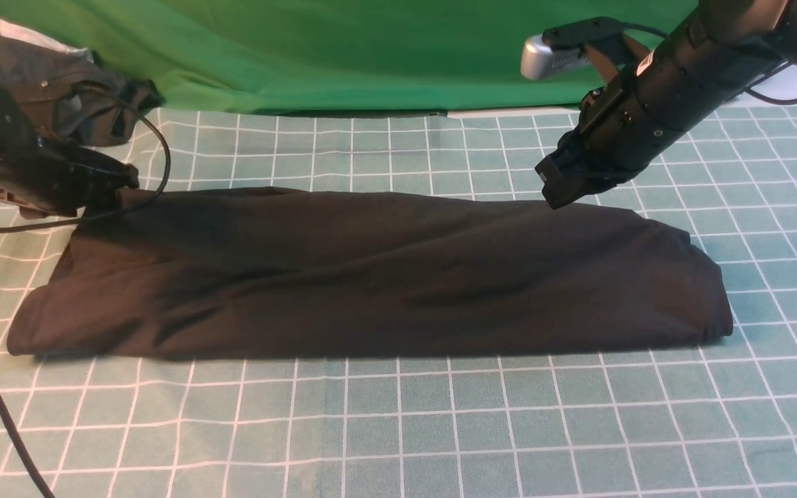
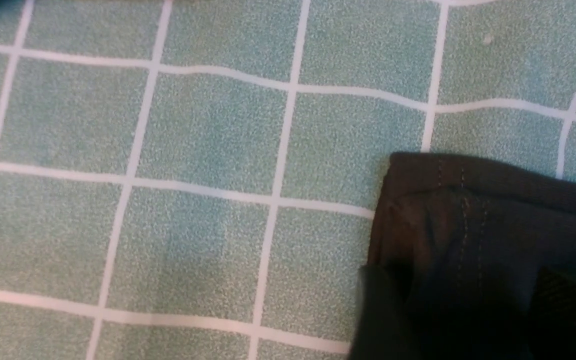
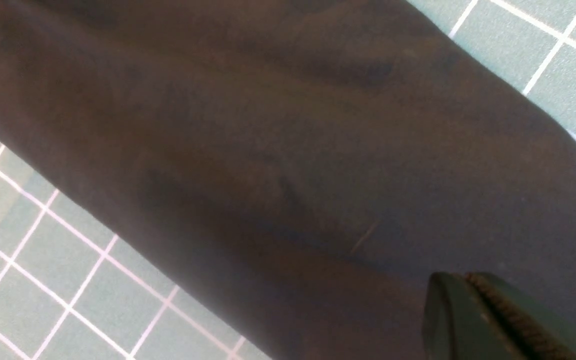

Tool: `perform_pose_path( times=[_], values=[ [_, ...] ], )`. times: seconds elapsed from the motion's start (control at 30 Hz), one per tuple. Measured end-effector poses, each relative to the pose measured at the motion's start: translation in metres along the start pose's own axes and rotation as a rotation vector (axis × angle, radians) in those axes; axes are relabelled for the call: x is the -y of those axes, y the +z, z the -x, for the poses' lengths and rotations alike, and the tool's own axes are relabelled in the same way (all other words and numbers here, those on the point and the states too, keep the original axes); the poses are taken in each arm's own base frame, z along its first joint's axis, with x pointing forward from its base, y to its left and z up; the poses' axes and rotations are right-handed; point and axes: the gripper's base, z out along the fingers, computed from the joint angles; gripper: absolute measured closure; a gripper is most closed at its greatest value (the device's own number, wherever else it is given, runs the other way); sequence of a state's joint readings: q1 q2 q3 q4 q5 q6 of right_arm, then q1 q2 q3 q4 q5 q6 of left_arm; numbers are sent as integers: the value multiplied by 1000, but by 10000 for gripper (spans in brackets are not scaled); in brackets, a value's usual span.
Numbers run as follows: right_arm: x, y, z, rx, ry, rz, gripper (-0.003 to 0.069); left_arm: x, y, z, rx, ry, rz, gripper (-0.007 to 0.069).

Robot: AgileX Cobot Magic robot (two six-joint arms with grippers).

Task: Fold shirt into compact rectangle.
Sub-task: 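Pull the folded dark garment lengthwise by its ends to straighten it flat on the table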

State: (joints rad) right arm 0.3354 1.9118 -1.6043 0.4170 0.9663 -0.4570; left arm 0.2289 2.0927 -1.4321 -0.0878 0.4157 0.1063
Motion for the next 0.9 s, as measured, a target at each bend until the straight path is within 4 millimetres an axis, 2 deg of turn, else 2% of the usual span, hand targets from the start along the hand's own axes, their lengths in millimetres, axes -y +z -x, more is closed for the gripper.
perform_pose_path(
  times=[0.1, 0.2, 0.23, 0.27, 0.3, 0.33, 0.37, 0.57, 0.9],
  values=[
    [0, 0, 0, -1, 0, 0, 636, 0, 5, -3, -15, -13, -6, 334],
    [0, 0, 0, -3, 0, 1, 636, 0, 7, -5, -25, -12, -5, 445],
    [0, 0, 0, -3, 0, 1, 636, 0, 7, -5, -25, -10, -4, 453],
    [0, 0, 0, -4, 0, 2, 636, 0, 6, -4, -24, 5, 2, 519],
    [0, 0, 0, -4, 0, 2, 636, 0, 6, -4, -24, 7, 3, 527],
    [0, 0, 0, -4, 0, 2, 636, -1, 3, -2, -17, 17, 7, 578],
    [0, 0, 0, -4, 0, 2, 636, -1, 0, -1, -11, 28, 12, 596],
    [0, 0, 0, 3, 0, -1, 636, -2, -20, 11, 49, 70, 34, 615],
    [0, 0, 0, 3, 0, -2, 636, -3, -24, 21, 160, 89, 46, 613]
  ],
)
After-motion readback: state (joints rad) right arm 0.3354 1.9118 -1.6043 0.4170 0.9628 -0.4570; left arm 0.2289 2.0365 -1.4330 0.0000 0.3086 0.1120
